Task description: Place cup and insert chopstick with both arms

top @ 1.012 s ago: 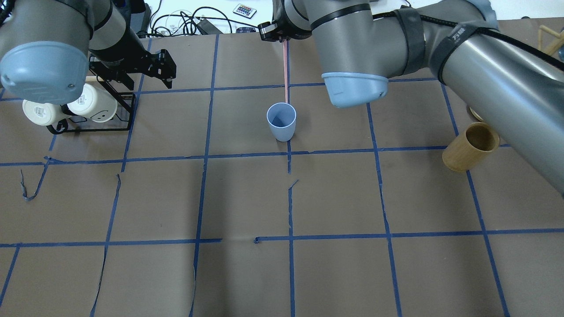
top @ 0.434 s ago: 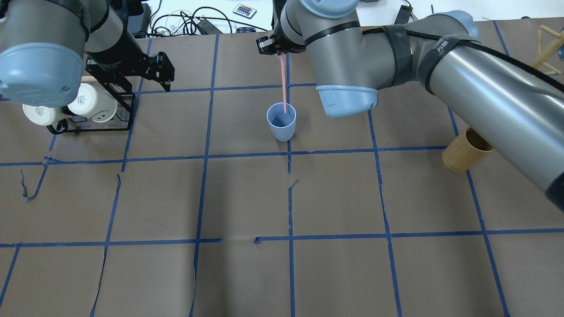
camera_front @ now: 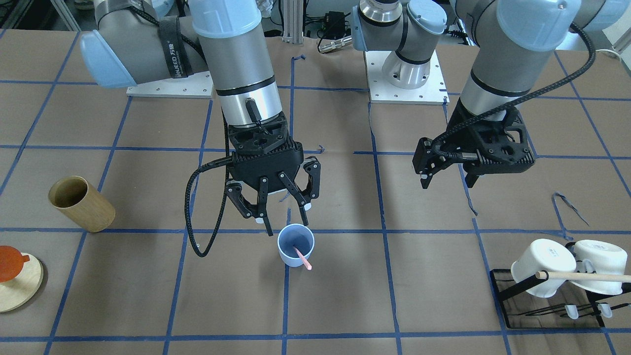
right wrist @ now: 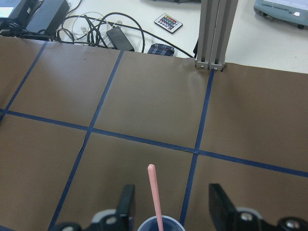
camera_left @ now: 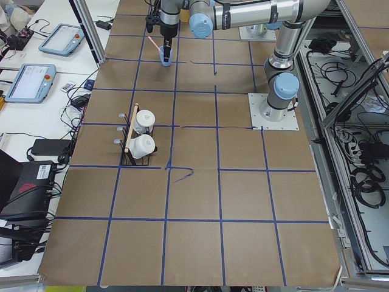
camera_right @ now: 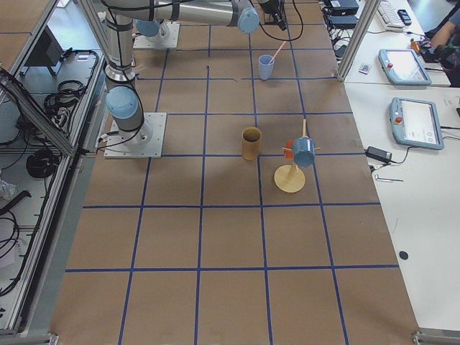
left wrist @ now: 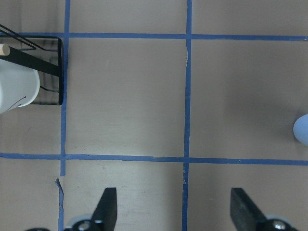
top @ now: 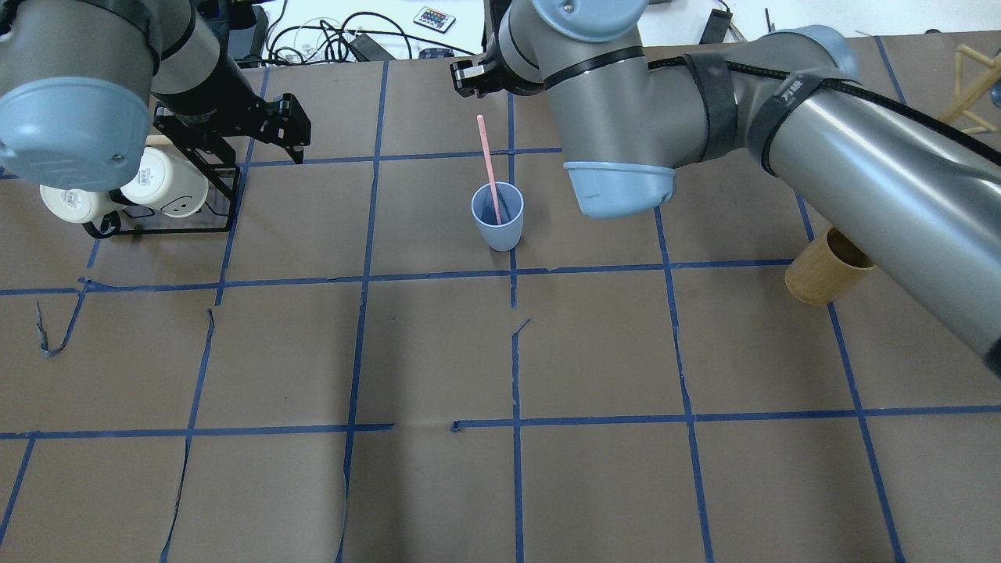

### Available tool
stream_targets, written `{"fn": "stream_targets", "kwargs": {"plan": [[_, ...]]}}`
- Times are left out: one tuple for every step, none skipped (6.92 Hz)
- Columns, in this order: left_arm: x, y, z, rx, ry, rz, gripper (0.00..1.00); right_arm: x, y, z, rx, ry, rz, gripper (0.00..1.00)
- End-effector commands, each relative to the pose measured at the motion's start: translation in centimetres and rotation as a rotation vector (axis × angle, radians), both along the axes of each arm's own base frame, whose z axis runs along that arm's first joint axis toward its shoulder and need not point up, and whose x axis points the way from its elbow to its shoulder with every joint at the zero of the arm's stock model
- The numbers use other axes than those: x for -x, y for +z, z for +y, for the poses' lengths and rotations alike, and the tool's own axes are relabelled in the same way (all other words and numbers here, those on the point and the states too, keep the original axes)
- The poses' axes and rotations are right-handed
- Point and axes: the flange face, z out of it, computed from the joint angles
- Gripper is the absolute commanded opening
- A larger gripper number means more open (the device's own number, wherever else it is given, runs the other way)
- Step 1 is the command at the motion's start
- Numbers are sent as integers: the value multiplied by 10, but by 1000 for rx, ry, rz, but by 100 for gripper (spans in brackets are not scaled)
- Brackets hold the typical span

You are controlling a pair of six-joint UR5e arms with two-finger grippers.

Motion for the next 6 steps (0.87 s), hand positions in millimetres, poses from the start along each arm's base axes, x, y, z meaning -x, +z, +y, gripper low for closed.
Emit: {"fn": "stream_targets", "kwargs": {"plan": [[0, 1, 0, 1, 0, 0, 85, 25, 49, 20, -73, -32, 21, 100], [1, 1, 0, 3, 0, 0, 85, 42, 71, 23, -173, -58, 50, 100], [1, 2, 0, 4, 1, 0, 85, 62, 72, 21, -282, -91, 78, 100], [1, 2, 0, 4, 2, -1, 85, 96, 65, 20, -396, -145, 97, 100], [1, 3, 0, 6, 2, -1, 86, 137, 60, 19, -496, -198, 105, 100], [1, 2, 0, 4, 2, -1, 86, 168, 60, 24, -568, -218, 118, 100]]}}
